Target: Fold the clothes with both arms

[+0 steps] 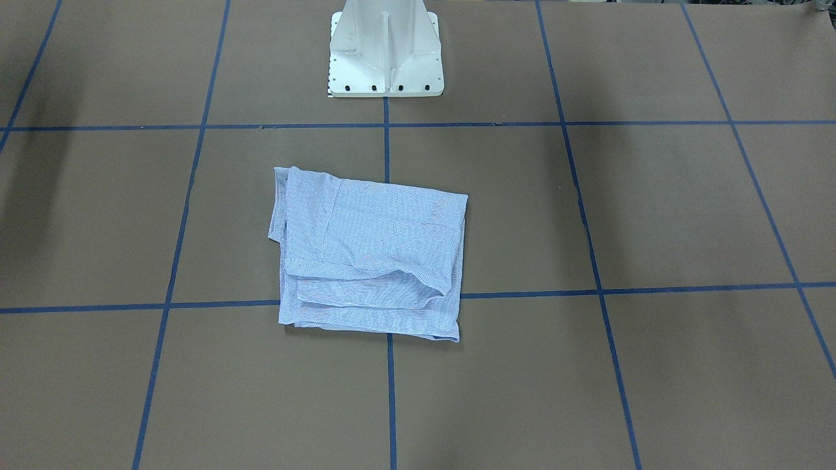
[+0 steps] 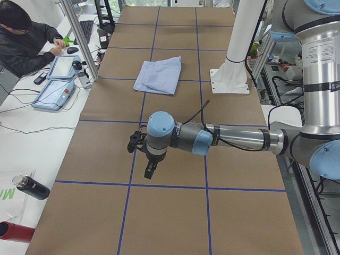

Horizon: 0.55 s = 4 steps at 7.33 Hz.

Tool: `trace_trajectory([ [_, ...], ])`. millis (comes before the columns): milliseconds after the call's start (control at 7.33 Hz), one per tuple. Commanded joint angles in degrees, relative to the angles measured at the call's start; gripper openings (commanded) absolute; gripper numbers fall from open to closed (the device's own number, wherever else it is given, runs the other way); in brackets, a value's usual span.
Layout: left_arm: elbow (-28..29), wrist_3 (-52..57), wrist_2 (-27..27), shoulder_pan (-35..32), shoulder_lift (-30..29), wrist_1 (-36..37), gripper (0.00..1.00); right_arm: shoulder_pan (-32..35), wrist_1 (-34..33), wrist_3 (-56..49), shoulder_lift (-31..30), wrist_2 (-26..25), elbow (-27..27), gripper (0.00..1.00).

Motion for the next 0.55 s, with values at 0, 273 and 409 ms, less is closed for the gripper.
trace_trajectory([
  [0, 0.85, -2.17, -0.70, -0.30, 0.43, -0.25, 1.00, 0.01, 0.40, 0.42, -0.05, 0.01, -0.04, 1.00],
  [273, 0.59, -4.55, -0.88, -0.22, 0.69, -0.24, 1.00, 0.01, 0.40, 0.42, -0.05, -0.08, -0.04, 1.00],
  [409, 0.68, -4.56, -0.88, -0.13, 0.60, 0.54, 1.00, 0.01, 0.40, 0.42, -0.05, -0.08, -0.13, 1.00],
])
